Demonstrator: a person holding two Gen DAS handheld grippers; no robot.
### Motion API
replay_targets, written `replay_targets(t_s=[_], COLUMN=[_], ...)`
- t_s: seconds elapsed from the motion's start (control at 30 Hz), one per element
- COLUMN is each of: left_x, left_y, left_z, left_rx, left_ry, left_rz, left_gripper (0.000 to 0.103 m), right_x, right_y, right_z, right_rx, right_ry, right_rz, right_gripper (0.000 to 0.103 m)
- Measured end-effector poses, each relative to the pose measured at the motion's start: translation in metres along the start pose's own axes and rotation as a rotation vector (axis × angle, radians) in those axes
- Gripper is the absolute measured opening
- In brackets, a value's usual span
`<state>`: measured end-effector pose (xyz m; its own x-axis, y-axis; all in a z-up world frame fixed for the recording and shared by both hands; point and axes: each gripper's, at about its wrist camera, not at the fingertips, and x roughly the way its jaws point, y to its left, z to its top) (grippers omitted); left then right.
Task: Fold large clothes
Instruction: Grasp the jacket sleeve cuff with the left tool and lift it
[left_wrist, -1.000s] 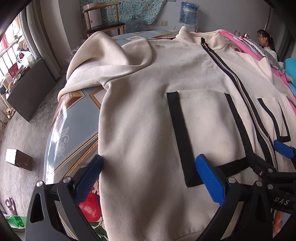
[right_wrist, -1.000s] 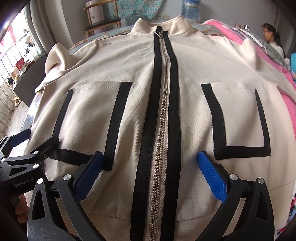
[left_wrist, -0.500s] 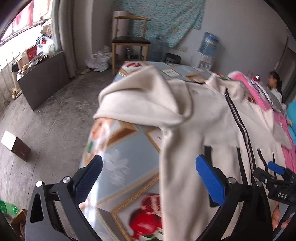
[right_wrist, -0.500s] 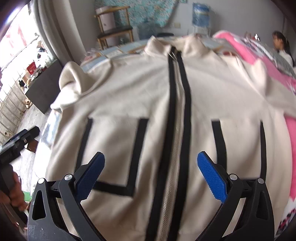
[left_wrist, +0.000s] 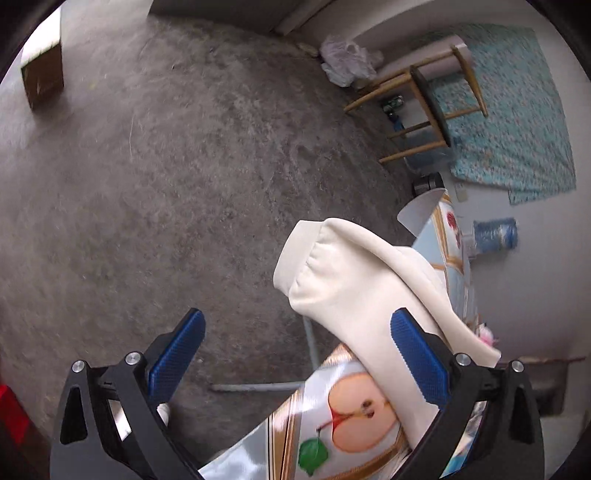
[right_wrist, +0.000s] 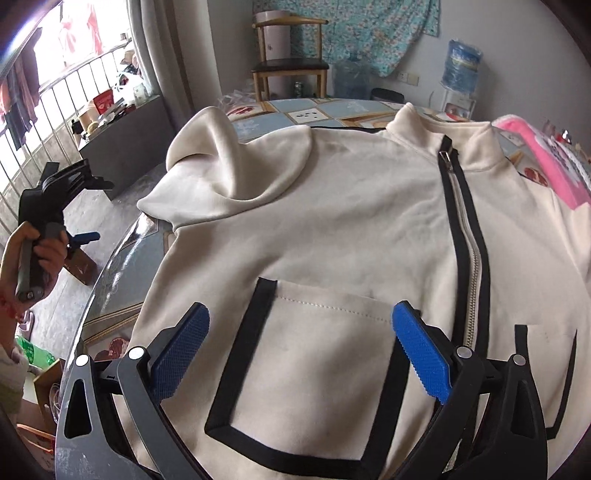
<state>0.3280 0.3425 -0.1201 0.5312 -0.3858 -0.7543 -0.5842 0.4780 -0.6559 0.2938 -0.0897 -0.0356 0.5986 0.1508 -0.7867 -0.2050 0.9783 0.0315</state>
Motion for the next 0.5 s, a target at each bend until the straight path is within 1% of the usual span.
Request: replay_targets(t_s=[0.07,0.1,0.17,0.23,0.33,0.5], left_x=[0.025,0.040,0.065,0.086,0.112,0.150], left_y=[0.015,0.024,0.039,0.050,0.061,0.062], left_z=[0.010,0.014,0.016,0.016,0.015,0.012], left_rx=[-0.103,-0.172,-0.286,-0.393,-0.513,-0.628], left_ry=[0.089,0.140,0.220,0.284,0.333,0.421], left_rz=[-0.058,-0.091,-0.160,-0.236,-0.331,-0.422], left_gripper=[0.098,0.098,0.098,0.098,0.098,0.098], right_x=[0.004,0.006,0.010,0.014,0.020,0.027], right_y=[0.004,0.005,0.005,0.004,0.001,-0.004], right_z=[0.001,0.001,0.000,-0.001,-0.004,-0.008], right_rx=[-0.019,-0.021,-0.018,-0.013,0.001,0.041], right_ry=[0.001,0.005,0.019,0.034,0.059,0.092], right_rz=[-0.013,-0.020,-0.032,-0.041,-0.056,-0.063], right_gripper=[0.096,0.096,0.096,0.096,0.096,0.096])
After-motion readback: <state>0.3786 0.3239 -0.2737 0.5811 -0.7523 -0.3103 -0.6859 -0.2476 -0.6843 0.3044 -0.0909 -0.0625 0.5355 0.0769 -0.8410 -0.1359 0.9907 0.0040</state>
